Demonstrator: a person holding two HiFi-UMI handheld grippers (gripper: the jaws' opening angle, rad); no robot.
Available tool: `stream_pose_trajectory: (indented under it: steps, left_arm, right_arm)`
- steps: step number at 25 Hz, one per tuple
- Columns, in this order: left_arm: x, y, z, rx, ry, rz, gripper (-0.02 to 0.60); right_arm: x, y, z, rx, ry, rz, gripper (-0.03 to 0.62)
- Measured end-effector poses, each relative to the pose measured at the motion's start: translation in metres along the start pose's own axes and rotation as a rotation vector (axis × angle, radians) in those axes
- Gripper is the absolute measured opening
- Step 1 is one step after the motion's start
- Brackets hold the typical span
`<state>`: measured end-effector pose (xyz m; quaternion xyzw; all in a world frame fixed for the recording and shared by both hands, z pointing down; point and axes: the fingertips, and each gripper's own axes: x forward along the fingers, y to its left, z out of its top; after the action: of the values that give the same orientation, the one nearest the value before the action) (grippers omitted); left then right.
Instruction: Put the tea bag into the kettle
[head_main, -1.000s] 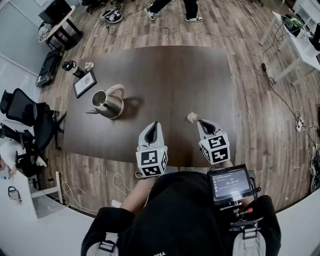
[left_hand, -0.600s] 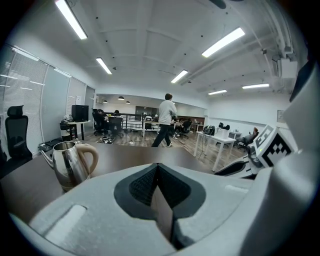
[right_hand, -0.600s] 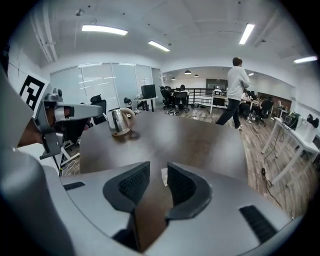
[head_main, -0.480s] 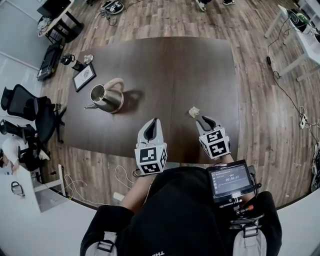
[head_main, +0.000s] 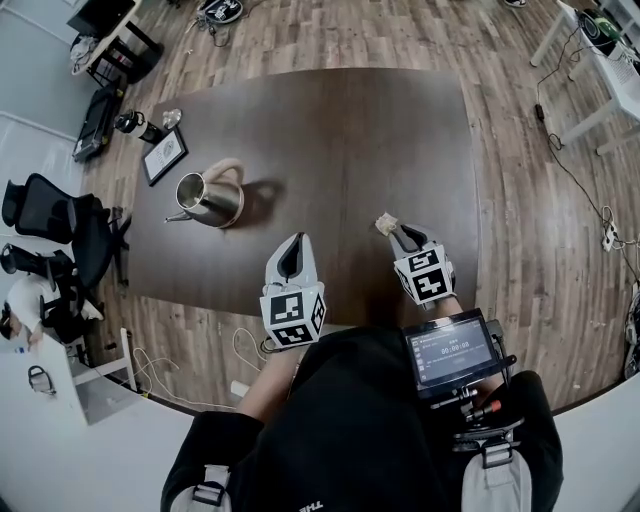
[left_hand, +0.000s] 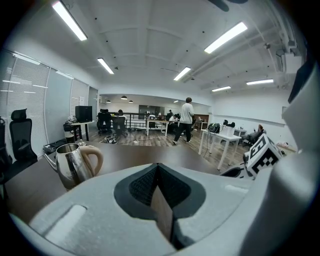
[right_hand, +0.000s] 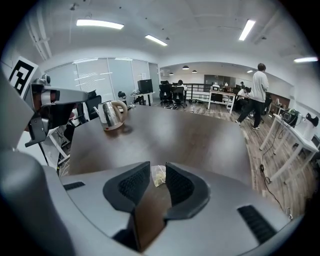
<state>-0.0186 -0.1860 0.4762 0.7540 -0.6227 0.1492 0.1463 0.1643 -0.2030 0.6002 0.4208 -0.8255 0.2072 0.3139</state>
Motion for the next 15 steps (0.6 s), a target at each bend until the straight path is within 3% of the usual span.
stream_pose_trajectory:
  steps: [15]
  left_arm:
    - [0.012,0.021,-0.008,0.004,0.042,0.036,0.005]
  right_arm:
    - [0.048,-0.019,-0.022,0.034,0.090,-0.012,0.098]
